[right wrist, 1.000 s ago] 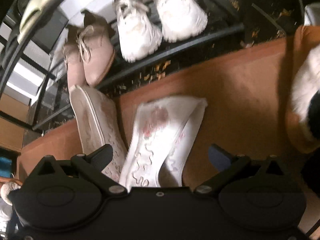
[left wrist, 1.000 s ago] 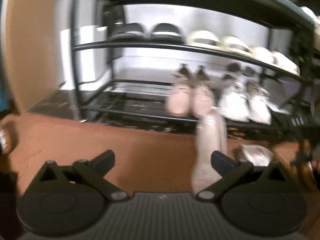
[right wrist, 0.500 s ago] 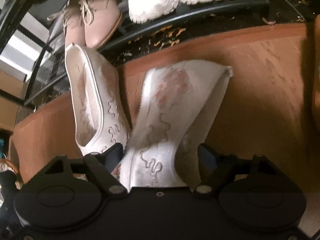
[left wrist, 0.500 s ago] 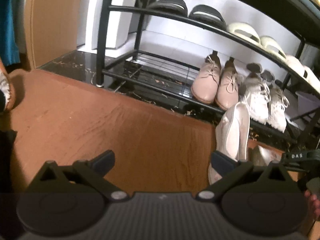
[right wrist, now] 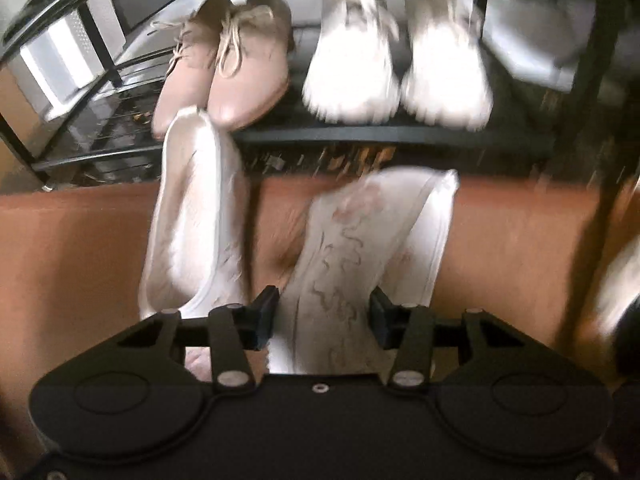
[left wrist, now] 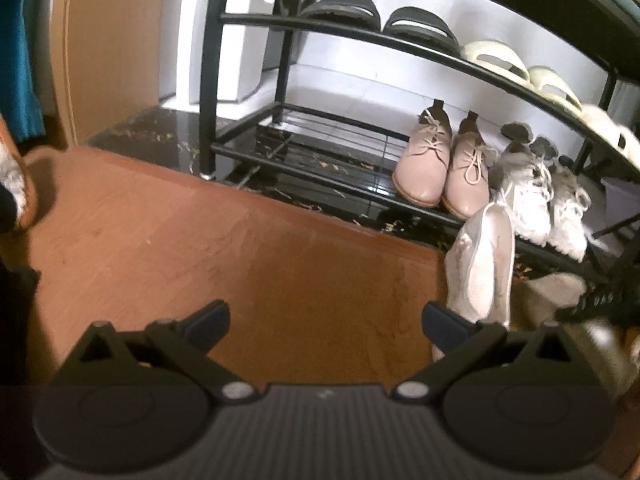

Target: Organize scattered shoes

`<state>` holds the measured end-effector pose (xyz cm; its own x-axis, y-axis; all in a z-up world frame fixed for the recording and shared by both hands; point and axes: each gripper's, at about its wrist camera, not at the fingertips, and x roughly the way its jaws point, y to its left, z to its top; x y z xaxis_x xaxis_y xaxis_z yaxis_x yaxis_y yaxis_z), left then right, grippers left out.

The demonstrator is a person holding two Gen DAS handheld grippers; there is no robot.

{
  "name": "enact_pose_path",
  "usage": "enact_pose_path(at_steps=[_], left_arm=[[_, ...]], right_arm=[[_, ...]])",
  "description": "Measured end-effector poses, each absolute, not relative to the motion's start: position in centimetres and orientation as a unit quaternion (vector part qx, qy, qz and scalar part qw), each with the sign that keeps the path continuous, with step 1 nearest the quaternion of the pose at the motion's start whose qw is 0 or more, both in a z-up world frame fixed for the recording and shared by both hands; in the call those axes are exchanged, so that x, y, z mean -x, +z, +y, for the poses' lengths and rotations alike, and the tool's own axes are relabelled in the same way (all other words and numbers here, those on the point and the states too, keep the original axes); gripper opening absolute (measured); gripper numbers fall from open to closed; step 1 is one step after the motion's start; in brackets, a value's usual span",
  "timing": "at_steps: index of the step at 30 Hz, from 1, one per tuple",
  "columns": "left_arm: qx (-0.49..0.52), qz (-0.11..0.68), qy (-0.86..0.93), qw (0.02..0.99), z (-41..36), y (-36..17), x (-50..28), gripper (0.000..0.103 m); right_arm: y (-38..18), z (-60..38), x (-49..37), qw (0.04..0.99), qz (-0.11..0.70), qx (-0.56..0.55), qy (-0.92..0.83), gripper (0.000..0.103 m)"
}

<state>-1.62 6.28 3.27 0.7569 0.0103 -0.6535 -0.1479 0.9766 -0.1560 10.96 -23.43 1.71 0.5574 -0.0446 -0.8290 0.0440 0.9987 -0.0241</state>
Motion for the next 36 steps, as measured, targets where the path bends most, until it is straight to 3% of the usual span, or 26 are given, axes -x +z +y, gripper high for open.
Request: enact_pose_path(at_steps=[9, 13, 14, 16, 20, 21, 22, 24, 36], left_arm=[[0.065, 0.351, 0.047, 0.933, 5.9, 3.1, 1.7, 0.102], [0.067, 0.352, 0.041, 0.933, 5.9, 3.1, 1.7, 0.102], [0.066, 0.352, 0.04, 0.933, 5.8, 3.1, 1.7, 0.102], [0.064, 0.352, 0.039, 0.933, 5.7, 3.1, 1.7, 0.102], [0.063, 0.347, 0.039, 0.935, 5.7, 3.3, 1.8, 0.102], [0.065, 0.346, 0.039, 0.935, 5.7, 3.2, 1.8, 0.102], [0.069, 0.347, 0.039, 0.935, 5.8, 3.2, 1.8, 0.102], [0.078, 0.351, 0.039, 0.932, 5.9, 3.1, 1.6, 0.102], [0.061, 0.351, 0.036, 0.934, 5.4, 2.9, 1.8, 0.102]], right_arm=[[-2.0, -20.3, -10.9, 0.858, 0.507, 0.067, -0.035, 0.048], [-2.1, -18.9, -11.3, 0.855, 0.513, 0.071, -0.025, 0.053], [-1.9, -18.6, -11.4, 0.856, 0.512, 0.07, -0.014, 0.055], [-1.3, -18.2, -11.7, 0.857, 0.51, 0.066, 0.005, 0.069], [1.9, -19.0, -12.2, 0.861, 0.505, 0.024, 0.051, 0.069], [2.8, -19.6, -12.2, 0.87, 0.492, 0.018, 0.045, 0.074], [3.6, -20.2, -12.2, 0.878, 0.478, 0.012, 0.039, 0.086], [4.4, -21.3, -12.4, 0.886, 0.463, 0.008, 0.023, 0.095], [-1.4, -24.9, -13.7, 0.854, 0.511, -0.088, -0.049, 0.093]])
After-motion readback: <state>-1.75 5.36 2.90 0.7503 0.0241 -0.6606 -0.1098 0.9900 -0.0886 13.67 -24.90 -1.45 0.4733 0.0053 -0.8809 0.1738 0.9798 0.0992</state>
